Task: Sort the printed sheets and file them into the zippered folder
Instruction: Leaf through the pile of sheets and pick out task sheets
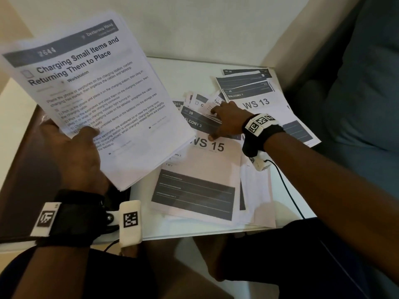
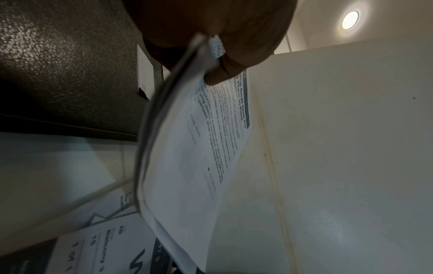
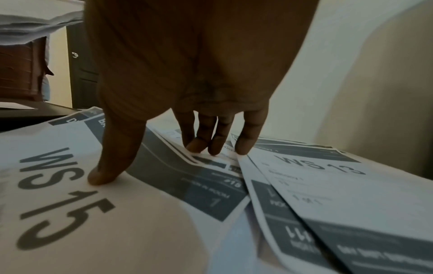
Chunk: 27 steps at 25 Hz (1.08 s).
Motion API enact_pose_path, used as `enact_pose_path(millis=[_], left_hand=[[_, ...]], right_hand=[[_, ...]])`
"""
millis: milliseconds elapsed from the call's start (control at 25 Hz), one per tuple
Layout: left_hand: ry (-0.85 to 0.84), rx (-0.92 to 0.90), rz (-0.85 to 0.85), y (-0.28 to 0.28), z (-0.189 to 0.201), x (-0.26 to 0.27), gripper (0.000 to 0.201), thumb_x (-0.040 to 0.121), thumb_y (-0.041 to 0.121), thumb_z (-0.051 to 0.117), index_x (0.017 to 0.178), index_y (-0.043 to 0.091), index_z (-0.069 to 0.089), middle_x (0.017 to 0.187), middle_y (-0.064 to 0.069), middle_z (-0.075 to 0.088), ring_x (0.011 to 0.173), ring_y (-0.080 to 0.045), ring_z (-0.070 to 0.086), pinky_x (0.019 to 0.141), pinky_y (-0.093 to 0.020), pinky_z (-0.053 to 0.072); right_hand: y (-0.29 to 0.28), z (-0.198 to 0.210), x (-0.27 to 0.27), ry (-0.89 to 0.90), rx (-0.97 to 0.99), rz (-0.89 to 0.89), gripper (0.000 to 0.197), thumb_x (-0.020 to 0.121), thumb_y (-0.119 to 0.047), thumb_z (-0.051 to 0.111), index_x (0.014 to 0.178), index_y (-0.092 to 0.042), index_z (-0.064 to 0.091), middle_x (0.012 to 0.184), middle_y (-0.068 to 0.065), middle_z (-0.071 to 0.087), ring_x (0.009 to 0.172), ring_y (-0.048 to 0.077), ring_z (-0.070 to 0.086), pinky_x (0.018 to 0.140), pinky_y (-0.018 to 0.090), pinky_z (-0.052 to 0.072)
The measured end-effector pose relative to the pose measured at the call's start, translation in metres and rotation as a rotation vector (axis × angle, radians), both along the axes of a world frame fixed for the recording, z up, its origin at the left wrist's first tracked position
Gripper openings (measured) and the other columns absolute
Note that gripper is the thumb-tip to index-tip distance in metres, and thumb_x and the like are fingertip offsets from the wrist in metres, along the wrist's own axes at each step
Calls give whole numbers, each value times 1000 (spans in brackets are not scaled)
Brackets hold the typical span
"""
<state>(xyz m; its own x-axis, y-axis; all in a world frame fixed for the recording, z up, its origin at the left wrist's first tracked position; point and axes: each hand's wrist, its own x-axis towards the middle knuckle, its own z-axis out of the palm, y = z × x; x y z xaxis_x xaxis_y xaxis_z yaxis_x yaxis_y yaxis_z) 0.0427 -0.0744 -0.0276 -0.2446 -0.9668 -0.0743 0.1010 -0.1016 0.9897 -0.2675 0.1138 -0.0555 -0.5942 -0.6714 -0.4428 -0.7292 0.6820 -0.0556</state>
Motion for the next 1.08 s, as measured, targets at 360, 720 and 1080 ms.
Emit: enact_pose_path(millis=[360, 720, 1080], left_hand=[[-40, 44, 29, 0, 9, 6, 63, 77, 8, 74, 135, 11, 50, 116, 3, 70, 93, -10, 75, 79, -36, 65], [-21, 86, 28, 5, 23, 12, 61, 84, 5, 69, 141, 12, 49, 124, 6, 67, 98, -7, 71, 70, -14, 59], [21, 54, 145, -28, 2, 21, 55, 58, 21, 77, 109, 28, 58, 113, -3, 73, 98, -25, 76, 84, -51, 63]], right_hand=[[12, 11, 10, -132, -452, -91, 33, 82, -28, 83, 109, -15, 71, 105, 4, 72, 97, 21, 67, 89, 37, 54], [43, 27, -10, -186, -770, -442, 22, 99, -29, 60, 110, -19, 75, 103, 1, 77, 90, 16, 74, 84, 33, 60], [77, 26, -28, -255, -834, -699, 19, 93, -27, 71, 110, -19, 68, 109, 1, 74, 96, 21, 73, 91, 42, 59]])
